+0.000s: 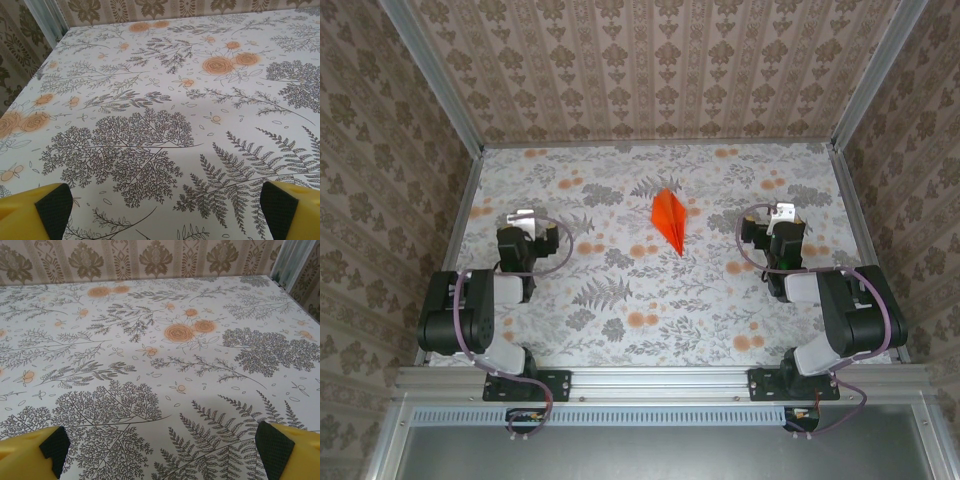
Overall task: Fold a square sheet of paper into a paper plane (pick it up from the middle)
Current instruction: Reset both arms
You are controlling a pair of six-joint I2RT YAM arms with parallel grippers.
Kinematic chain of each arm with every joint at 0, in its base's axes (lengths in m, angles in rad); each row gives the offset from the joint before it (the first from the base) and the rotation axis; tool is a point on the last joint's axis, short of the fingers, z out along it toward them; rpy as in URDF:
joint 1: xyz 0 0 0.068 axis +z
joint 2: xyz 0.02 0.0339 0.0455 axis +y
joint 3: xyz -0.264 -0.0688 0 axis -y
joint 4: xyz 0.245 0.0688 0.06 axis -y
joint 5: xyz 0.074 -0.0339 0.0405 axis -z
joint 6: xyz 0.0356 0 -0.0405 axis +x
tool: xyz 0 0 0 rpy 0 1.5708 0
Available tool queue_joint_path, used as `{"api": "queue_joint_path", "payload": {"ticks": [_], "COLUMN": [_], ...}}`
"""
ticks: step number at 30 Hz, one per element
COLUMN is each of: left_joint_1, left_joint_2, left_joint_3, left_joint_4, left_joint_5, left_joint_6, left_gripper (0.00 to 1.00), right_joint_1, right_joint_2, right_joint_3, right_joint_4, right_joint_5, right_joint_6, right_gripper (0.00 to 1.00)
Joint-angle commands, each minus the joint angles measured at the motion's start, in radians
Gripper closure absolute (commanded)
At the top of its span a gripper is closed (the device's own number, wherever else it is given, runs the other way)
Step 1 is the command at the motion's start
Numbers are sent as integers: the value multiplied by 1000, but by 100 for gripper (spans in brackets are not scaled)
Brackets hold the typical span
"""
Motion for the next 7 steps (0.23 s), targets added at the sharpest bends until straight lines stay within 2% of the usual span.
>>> {"api": "queue_joint_path", "payload": {"ticks": [1,7], "left_joint_1": [6,7], "left_joint_2": [4,4], "left_joint_3": [29,26], "left_joint_4": [-14,-9], "left_joint_5": [17,18], "left_joint_6": [22,21], "left_gripper": [0,0], "right_joint_1": [-6,-6], "right_joint_2": [12,8], "right_joint_3": [-3,-12], "right_joint_4": [28,39], "right_joint_5": [-19,-47], "right_joint_6": [-1,-9], "right_gripper": [0,0]}}
